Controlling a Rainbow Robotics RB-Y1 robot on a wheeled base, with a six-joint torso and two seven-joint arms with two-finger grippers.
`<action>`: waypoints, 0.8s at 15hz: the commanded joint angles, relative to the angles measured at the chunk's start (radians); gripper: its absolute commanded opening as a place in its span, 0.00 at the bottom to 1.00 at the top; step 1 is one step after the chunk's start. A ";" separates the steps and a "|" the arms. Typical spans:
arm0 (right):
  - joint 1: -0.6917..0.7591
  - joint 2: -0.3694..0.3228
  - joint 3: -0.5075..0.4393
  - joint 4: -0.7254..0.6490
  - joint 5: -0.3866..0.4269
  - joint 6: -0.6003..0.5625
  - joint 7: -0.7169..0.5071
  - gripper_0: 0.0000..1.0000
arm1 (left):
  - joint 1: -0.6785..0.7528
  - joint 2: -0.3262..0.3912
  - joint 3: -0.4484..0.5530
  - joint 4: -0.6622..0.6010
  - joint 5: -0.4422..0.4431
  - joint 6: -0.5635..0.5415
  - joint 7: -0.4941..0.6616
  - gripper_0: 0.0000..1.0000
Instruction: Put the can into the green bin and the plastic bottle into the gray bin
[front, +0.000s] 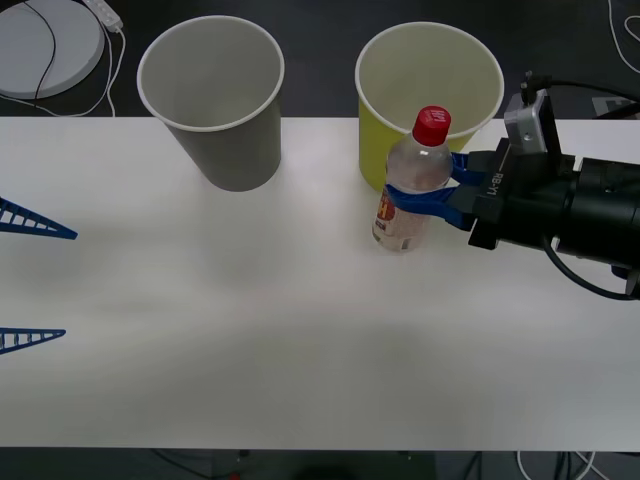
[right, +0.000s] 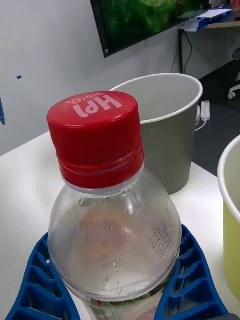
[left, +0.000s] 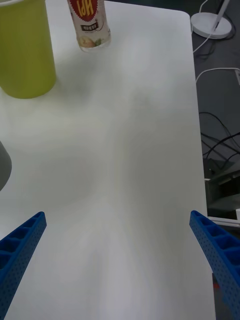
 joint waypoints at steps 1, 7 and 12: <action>-0.047 -0.023 0.001 -0.013 0.089 -0.027 -0.136 0.00 | 0.000 0.000 0.000 0.000 0.000 0.000 0.000 1.00; -0.119 -0.028 -0.083 -0.039 0.289 -0.170 -0.478 0.00 | 0.000 0.000 0.000 0.000 0.000 0.000 0.000 1.00; -0.208 -0.060 -0.092 -0.089 0.432 -0.250 -0.748 0.00 | 0.000 0.000 0.000 0.000 0.000 0.000 0.000 1.00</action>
